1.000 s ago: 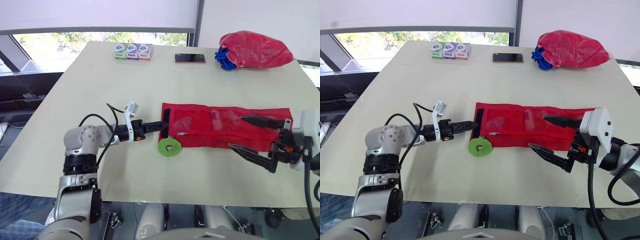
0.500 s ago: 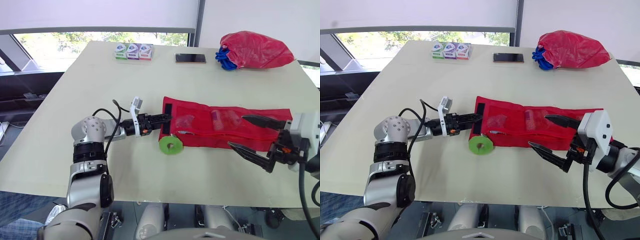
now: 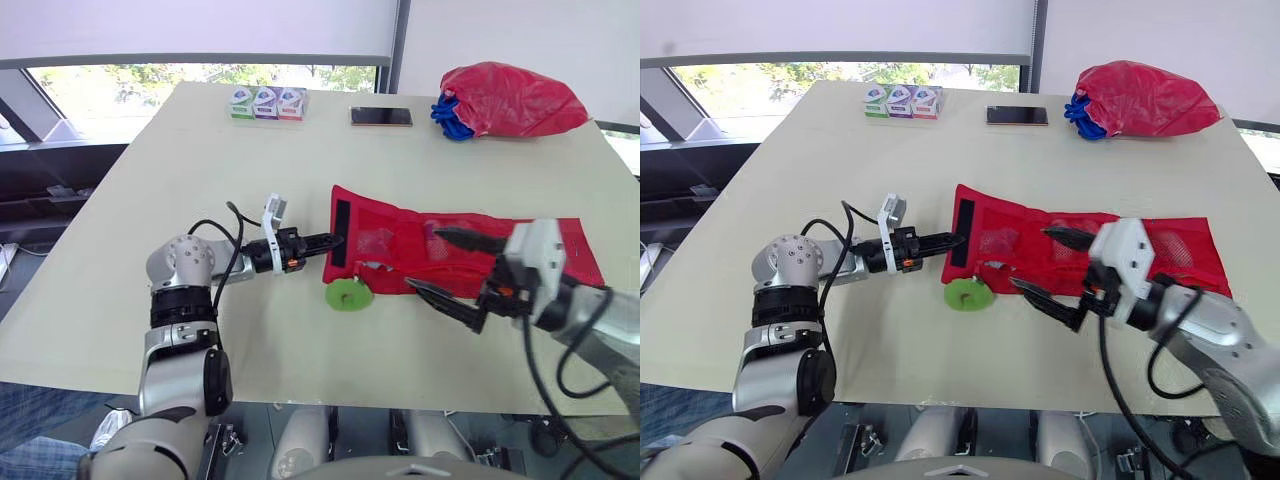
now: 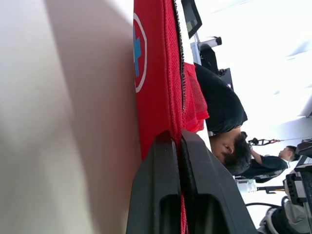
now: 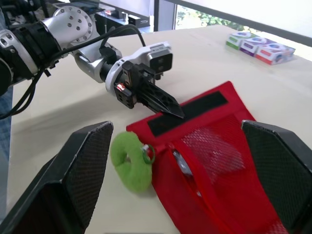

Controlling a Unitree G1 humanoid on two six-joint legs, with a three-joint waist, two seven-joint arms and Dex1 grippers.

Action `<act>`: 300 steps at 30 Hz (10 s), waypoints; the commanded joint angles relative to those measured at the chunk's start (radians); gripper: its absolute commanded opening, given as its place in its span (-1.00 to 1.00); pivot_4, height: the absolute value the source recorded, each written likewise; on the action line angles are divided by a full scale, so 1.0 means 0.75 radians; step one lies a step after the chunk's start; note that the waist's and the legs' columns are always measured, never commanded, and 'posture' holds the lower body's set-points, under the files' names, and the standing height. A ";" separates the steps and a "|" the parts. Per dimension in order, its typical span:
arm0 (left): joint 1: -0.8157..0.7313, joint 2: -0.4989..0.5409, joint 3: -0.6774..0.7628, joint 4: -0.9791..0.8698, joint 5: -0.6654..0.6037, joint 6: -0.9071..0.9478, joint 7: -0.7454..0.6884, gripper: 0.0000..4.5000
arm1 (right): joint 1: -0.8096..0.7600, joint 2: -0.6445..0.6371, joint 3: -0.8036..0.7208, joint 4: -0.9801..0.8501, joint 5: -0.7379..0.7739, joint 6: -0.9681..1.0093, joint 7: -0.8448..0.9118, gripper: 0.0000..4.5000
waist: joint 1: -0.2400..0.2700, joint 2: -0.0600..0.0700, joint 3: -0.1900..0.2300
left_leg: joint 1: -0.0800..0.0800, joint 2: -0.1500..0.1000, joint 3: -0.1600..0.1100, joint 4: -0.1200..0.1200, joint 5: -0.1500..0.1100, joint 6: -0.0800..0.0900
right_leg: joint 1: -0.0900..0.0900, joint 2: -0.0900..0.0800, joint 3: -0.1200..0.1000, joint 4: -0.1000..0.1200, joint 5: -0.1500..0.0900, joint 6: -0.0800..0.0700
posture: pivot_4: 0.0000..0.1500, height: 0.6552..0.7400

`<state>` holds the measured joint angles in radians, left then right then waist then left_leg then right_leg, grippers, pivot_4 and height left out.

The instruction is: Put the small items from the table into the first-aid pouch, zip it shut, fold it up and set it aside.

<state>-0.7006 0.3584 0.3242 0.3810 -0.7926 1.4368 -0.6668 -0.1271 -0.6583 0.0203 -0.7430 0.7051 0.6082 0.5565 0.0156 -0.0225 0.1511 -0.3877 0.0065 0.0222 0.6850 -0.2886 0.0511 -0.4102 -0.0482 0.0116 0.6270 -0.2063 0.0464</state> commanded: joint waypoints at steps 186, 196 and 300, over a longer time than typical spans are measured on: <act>0.134 0.682 -0.382 -0.713 0.102 -1.007 -1.012 1.00 | 0.578 0.033 -0.885 0.354 0.195 -0.324 -0.129 -0.98 | -0.037 0.002 0.003 | 0.005 0.000 0.000 -0.020 0.002 -0.004 | -0.001 -0.026 -0.016 -0.004 -0.012 0.006 | 1.00 1.00; 0.142 0.687 -0.373 -0.687 0.132 -1.068 -1.026 1.00 | 0.200 -0.336 -0.218 0.033 -0.096 -0.166 0.099 -0.98 | -0.039 0.000 0.004 | 0.007 0.005 0.000 -0.019 0.002 -0.004 | -0.002 -0.010 -0.001 -0.002 -0.012 0.006 | 1.00 1.00; -0.047 0.349 0.025 -0.430 -0.471 0.132 -0.366 -1.00 | -0.449 0.105 0.554 0.682 -0.801 -0.121 0.385 -0.96 | -0.045 -0.008 0.003 | -0.005 0.002 -0.019 -0.004 0.008 -0.013 | -0.001 -0.015 -0.021 0.001 0.002 0.005 | 1.00 1.00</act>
<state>-0.7031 0.6240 0.3026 0.0910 -1.1025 1.5282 -0.9566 -0.4822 -0.5769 0.4198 -0.2481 0.1222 0.4987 0.8369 -0.0181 -0.0283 0.1531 -0.3919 0.0084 0.0068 0.6816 -0.2826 0.0409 -0.4113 -0.0582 -0.0042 0.6279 -0.2050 0.0501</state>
